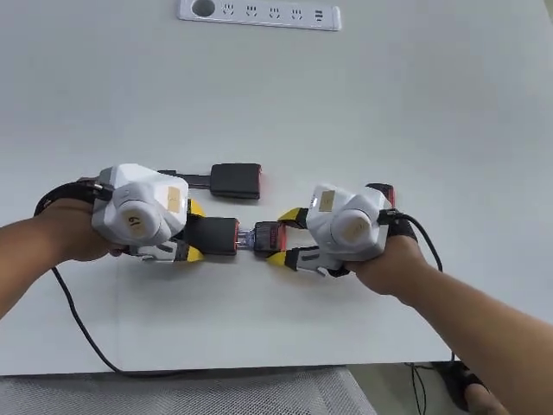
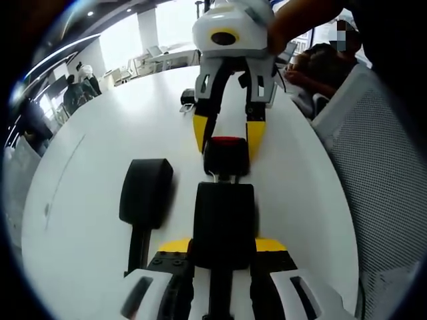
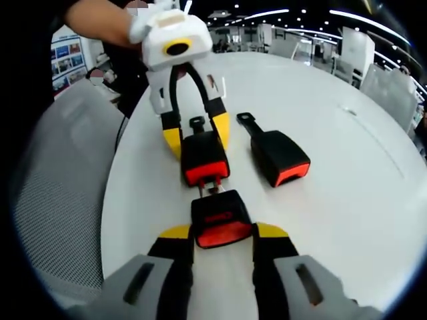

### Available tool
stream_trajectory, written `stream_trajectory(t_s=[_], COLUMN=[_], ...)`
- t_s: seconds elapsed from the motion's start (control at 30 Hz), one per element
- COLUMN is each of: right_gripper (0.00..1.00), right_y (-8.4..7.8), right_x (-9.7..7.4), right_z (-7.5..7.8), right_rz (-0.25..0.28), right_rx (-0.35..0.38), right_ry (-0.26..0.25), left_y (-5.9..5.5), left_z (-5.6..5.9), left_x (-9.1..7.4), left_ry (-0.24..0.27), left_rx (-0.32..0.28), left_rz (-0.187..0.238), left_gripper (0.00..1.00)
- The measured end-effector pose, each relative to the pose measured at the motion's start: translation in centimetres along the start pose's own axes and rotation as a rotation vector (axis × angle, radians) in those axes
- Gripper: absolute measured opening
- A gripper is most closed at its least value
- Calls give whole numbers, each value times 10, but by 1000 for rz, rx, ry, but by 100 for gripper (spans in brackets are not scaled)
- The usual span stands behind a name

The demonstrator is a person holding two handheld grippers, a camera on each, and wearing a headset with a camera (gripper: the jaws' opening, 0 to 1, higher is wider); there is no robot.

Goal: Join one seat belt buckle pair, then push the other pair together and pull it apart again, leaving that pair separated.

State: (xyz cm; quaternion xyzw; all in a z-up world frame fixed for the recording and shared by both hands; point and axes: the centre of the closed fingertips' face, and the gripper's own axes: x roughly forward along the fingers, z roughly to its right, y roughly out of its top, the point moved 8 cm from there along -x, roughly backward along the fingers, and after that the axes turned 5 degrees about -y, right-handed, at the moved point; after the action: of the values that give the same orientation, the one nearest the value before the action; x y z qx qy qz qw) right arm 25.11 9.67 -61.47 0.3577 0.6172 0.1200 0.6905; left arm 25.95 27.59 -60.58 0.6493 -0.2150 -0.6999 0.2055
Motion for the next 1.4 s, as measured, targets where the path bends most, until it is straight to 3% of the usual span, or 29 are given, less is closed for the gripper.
stream_trajectory(t_s=[0.23,0.33,0.37,0.5,0.83,1.03,1.4], right_gripper=[32,32,32,33,33,33,32], right_y=[7,13,13,8,9,7,4], right_x=[6,14,15,16,15,13,10], right_z=[-2,-8,-7,-2,-2,-2,-4], right_rz=[2,30,12,35,36,66,90], right_rx=[8,40,56,69,46,48,1], right_ry=[8,-1,-15,-24,-20,-24,-31], left_y=[-1,-1,-1,0,0,0,-2], left_z=[-2,-3,-2,-3,-5,-6,-7], left_x=[1,1,1,0,2,2,2], left_ry=[-10,-9,-19,-14,-13,-5,-7], left_rx=[11,11,2,3,-2,-6,8], left_rz=[-20,-24,-35,-25,-24,-17,18], left_gripper=[33,33,33,33,33,33,33])
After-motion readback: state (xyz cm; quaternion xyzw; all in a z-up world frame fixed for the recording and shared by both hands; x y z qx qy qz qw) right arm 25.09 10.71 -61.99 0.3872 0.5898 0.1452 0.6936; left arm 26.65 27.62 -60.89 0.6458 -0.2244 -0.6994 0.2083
